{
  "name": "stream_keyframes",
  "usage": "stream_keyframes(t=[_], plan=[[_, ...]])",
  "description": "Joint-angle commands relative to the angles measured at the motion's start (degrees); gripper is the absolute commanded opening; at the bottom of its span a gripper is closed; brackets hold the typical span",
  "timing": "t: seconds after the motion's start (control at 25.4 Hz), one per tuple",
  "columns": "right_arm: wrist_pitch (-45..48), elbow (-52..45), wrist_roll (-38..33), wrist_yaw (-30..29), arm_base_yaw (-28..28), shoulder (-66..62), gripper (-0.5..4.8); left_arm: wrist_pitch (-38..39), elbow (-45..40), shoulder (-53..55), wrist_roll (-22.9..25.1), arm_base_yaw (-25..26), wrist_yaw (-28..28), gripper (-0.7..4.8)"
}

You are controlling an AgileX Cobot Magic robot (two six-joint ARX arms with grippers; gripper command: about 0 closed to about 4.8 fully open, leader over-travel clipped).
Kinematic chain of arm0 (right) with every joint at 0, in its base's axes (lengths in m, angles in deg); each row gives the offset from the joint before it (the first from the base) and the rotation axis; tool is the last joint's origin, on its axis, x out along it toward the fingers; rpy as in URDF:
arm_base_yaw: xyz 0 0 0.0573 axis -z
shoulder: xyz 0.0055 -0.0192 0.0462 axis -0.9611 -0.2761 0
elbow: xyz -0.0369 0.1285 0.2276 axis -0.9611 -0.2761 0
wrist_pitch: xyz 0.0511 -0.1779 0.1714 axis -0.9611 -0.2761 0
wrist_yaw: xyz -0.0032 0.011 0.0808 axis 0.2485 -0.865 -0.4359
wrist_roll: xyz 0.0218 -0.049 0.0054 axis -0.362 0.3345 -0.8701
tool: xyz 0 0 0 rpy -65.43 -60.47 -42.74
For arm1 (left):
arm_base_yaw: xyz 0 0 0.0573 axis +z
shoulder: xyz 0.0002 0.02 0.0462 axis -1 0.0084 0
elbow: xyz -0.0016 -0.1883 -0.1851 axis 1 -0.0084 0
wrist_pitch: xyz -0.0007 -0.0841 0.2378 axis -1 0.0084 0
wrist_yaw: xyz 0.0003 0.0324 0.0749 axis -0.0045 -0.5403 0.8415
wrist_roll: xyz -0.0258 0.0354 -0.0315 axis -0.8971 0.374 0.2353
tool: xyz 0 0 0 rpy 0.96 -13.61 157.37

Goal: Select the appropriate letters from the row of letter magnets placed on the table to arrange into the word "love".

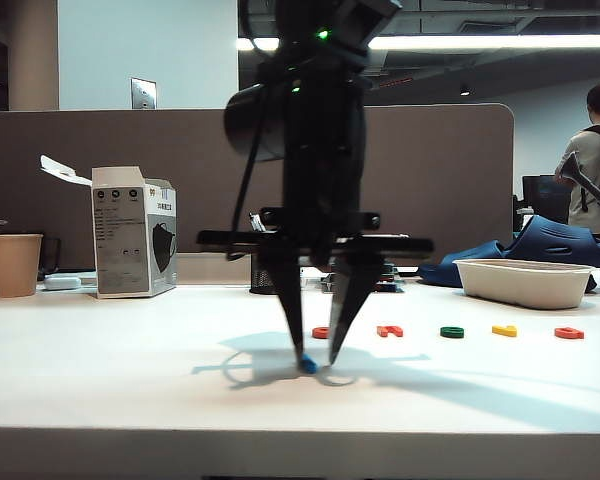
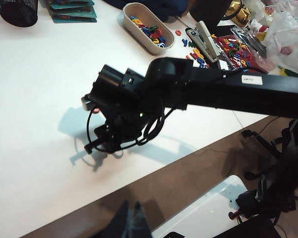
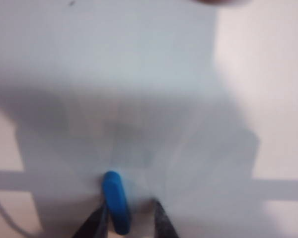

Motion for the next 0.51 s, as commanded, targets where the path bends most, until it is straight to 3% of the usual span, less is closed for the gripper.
stream_keyframes(t=[0.04,0.28,0.35,0.51], plan=[[1.81,0.00,1.38,0.13,0.48,2.29,1.17,-0.13,0.20,-0.17,0.09,0.02,-0.24,-0.05],[8.70,0.00,5.20,-1.73,2.86,5.77,1.06,0.28,0.17,-0.15,0.11,0.02,-0.20,-0.05],[13.53,0.00,8.57,-1.05,5.18,5.42,-0.08,0.31,0.17,-0.15,0.09,0.02,-0.22,-0.05],[17.66,0.00,9.42,-1.03,7.63,4.90,-0.09,0.35,0.17,-0.15,0.09,0.02,-0.20,-0.05]])
